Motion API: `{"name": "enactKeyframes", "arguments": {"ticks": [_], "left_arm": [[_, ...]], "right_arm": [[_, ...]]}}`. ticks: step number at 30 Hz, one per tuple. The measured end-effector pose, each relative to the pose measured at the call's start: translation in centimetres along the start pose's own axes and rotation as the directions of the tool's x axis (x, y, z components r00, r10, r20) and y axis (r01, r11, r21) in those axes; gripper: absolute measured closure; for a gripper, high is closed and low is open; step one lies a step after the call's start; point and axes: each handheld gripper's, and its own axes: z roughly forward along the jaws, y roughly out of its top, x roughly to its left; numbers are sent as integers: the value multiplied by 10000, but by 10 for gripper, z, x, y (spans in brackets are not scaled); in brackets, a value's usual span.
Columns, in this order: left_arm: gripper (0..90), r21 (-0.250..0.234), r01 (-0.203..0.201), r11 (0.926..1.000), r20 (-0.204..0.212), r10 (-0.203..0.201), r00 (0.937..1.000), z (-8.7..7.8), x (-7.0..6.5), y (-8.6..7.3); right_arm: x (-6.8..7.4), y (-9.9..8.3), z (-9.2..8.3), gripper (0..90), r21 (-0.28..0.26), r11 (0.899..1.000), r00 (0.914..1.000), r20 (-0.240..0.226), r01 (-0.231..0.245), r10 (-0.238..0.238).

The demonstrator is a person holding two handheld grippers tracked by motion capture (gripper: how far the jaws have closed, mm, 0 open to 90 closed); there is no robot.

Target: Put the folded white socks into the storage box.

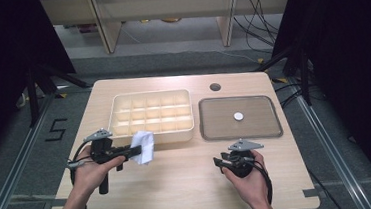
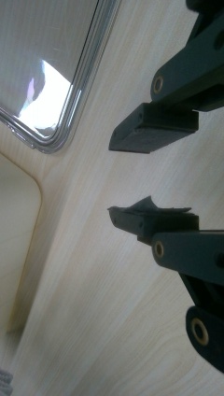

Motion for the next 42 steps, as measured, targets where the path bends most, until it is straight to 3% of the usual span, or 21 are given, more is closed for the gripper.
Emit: {"name": "enactKeyframes", "arguments": {"ticks": [5,7,11,12,15,19,30,35,38,41,42], "left_arm": [[738,-140,63,9999,-143,-65,9999,-4,2,2],[738,-140,41,9999,-91,-42,10000,-6,2,4],[738,-302,51,9995,-116,-55,9999,-10,4,8],[738,-319,33,9995,-173,-39,9998,-11,4,8],[738,-425,86,9991,-252,-97,9996,-13,6,9],[738,-480,122,9988,-318,-137,9994,-16,9,11],[738,-1080,221,9939,-669,-295,9973,-29,24,24],[738,-1028,293,9943,-957,-392,9946,-28,34,31],[738,-1194,339,9923,-1081,-470,9930,-27,37,33],[738,-1220,231,9923,-1164,-374,9925,-27,42,37],[738,-1274,186,9917,-1199,-340,9922,-28,44,39]], "right_arm": [[1,0,0,613,47,9998,9998,-11,-176,176],[0,1,1,609,126,9999,9998,-184,-6,8],[1,0,2,589,38,10000,10000,-50,-57,57],[1,0,0,585,1,10000,9999,160,28,-28],[1,1,2,581,-81,9999,10000,-58,-74,74],[2,2,1,581,-124,9999,9999,171,-12,14],[4,-1,3,576,36,10000,10000,64,-75,75],[2,0,4,575,-120,9999,9999,-85,-55,54],[1,0,1,574,-65,9994,9994,133,-331,331],[-1,0,2,572,-158,9998,9999,117,-86,88],[0,0,2,573,-200,9992,9992,157,-355,358]]}}
